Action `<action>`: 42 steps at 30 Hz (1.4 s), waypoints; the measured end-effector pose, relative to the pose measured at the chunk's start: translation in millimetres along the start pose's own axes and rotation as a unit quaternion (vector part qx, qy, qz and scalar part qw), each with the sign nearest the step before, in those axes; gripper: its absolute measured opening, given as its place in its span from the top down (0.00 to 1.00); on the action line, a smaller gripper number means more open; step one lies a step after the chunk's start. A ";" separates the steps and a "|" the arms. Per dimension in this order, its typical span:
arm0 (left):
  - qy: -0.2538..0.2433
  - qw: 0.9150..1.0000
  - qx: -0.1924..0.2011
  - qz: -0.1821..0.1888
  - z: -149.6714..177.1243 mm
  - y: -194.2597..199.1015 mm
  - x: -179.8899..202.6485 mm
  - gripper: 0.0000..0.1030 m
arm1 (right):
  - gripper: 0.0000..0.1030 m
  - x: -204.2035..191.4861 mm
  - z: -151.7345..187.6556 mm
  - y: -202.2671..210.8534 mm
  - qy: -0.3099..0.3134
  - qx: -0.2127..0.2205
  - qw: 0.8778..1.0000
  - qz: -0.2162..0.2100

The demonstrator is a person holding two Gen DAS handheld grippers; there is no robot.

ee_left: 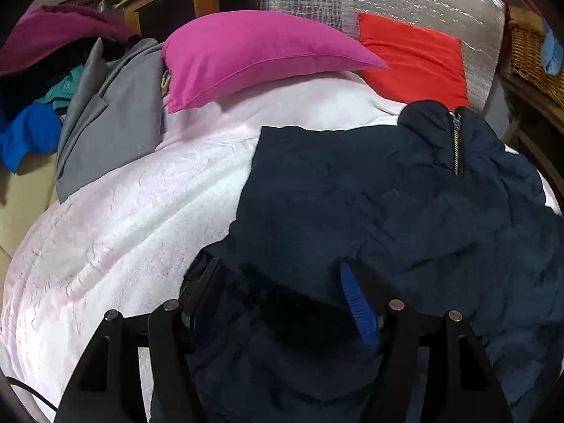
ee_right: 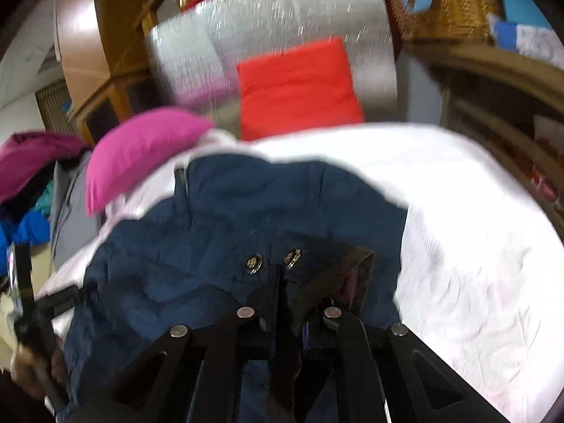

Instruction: Fold large clothes

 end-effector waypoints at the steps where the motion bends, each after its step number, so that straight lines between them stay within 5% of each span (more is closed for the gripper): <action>1: -0.006 1.000 0.001 0.001 1.0 0.3 3.3 0.33 | 0.91 5.3 -5.9 -1.6 -0.007 0.016 1.000 0.006; 5: -0.034 0.999 0.006 -0.008 3.3 1.1 11.0 0.33 | 0.87 30.5 16.9 -40.9 -0.047 -0.046 0.998 0.022; 9: -0.035 0.999 0.002 -0.006 3.7 1.6 9.4 0.33 | 0.77 42.5 26.9 -48.5 -0.089 -0.084 0.992 -0.010; 11: -0.028 1.000 0.002 -0.005 3.5 2.9 6.7 0.33 | 0.64 48.1 23.3 -38.6 -0.125 -0.095 0.987 -0.031; 13: -0.024 1.000 0.002 -0.006 3.2 4.6 4.7 0.33 | 0.31 56.0 17.9 -25.8 -0.162 -0.080 0.982 -0.049; 23: -0.008 1.000 0.009 -0.020 -2.1 8.2 -9.5 0.32 | 0.30 92.5 18.5 -12.0 -0.206 -0.069 0.976 -0.028; 27: -0.001 1.000 -0.005 -0.023 0.8 -2.0 -12.0 0.32 | 0.31 72.4 25.3 -24.4 -0.181 -0.088 0.979 -0.024; 31: -0.022 0.999 -0.023 -0.037 8.9 -14.0 -7.9 0.30 | 0.45 65.6 34.8 -36.4 -0.112 -0.104 0.988 0.038; 36: -0.026 0.998 -0.028 -0.041 10.9 -12.3 -6.1 0.30 | 0.49 56.6 30.0 -33.6 -0.075 -0.102 0.990 0.064; 42: -0.036 0.998 0.021 -0.041 -1.3 19.4 -0.3 0.30 | 0.48 45.9 -2.4 8.7 -0.056 -0.023 0.996 0.070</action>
Point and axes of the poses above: each gripper's, at about its wrist camera, not at the fingertips, and y roughly against the way its jaws point, x to its right, z to its underside, the point moved 10 cm from there along -y, roughly the way its jaws point, and after that the axes turned 1 degree about x, right-handed, at the moved point
